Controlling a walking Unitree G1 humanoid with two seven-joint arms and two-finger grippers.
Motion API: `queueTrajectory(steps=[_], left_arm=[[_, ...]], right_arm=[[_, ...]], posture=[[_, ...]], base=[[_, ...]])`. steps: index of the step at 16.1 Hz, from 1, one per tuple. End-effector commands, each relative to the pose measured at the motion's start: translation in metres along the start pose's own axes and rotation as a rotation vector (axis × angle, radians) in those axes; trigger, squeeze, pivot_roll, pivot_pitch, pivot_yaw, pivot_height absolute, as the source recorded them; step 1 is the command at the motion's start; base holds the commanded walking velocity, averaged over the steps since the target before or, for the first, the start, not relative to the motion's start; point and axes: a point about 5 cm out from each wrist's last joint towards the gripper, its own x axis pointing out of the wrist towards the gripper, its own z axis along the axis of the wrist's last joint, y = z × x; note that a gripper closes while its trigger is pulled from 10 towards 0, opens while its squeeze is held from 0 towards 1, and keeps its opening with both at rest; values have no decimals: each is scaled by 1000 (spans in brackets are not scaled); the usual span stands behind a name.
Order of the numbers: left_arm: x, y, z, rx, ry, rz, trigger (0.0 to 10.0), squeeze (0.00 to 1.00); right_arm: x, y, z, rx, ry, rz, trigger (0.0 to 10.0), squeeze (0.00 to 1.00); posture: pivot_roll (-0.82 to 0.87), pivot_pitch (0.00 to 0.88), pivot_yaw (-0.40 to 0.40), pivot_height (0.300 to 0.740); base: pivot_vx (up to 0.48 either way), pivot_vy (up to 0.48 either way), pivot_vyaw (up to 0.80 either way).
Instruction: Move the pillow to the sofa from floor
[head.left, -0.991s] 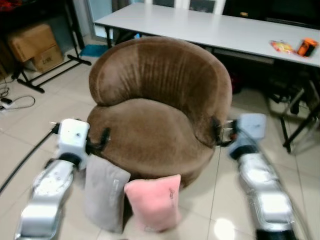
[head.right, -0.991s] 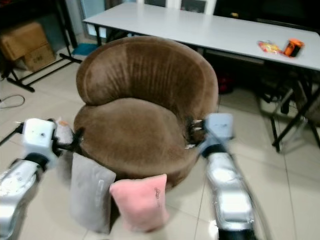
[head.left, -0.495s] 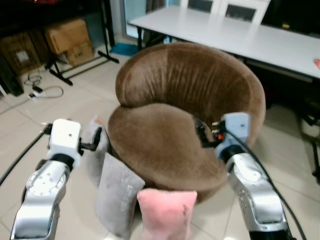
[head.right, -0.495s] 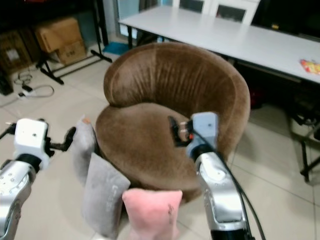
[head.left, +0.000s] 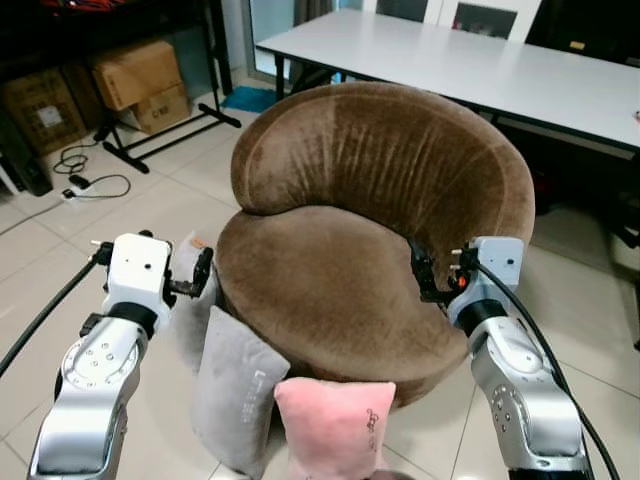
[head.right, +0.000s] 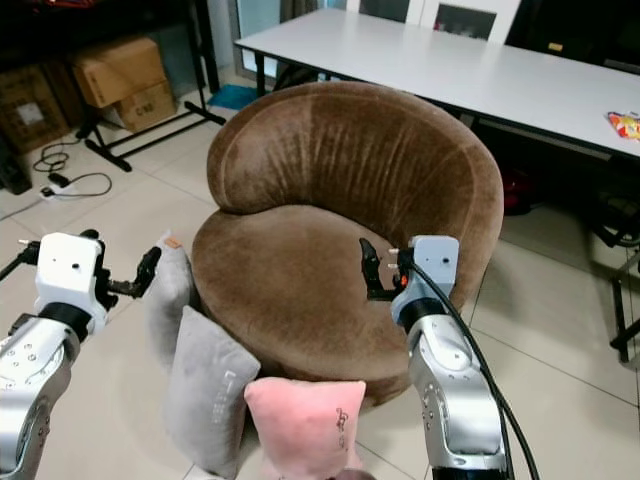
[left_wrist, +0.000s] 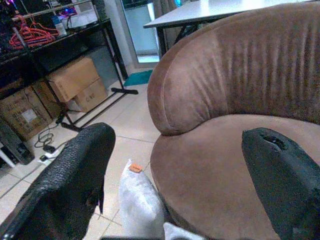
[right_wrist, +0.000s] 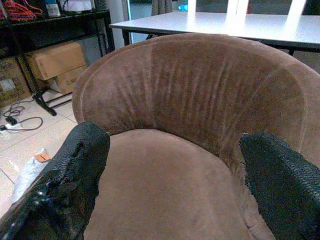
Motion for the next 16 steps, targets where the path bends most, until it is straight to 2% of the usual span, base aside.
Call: queueTrajectory(steps=[1, 3, 4, 9, 12, 15, 16], left_arm=[[-1, 0, 2, 17, -15, -8, 10000, 0], [-1, 1, 3, 41, -36, 17, 10000, 0], [-1, 1, 3, 42, -41, 21, 10000, 0], [-1, 1, 3, 24, -69, 31, 10000, 0], [-3, 0, 2, -13, -72, 15, 10000, 0], [-4, -1, 1, -13, -64, 18, 10000, 0], [-4, -2, 0, -14, -61, 13, 10000, 0]], right_arm=[[-2, -1, 1, 14, 1, -6, 10000, 1000], [-1, -4, 4, -77, -24, -25, 10000, 1000], [0, -3, 4, -49, -27, -10, 10000, 1000], [2, -4, 4, -74, -5, -49, 10000, 1000], [3, -3, 2, -80, 8, -44, 10000, 1000], [2, -5, 2, -111, 11, -48, 10000, 1000], [4, -6, 1, -116, 24, -54, 10000, 1000]], posture=[[-62, 0, -9, 675], [-62, 0, -9, 650], [-62, 0, -9, 640], [-63, 0, -21, 605], [-64, 0, -25, 605], [-65, 0, -31, 605], [-66, 0, -31, 605]], base=[[0, 0, 0], [0, 0, 0], [0, 0, 0], [0, 0, 0], [0, 0, 0], [274, 0, 0], [311, 0, 800]])
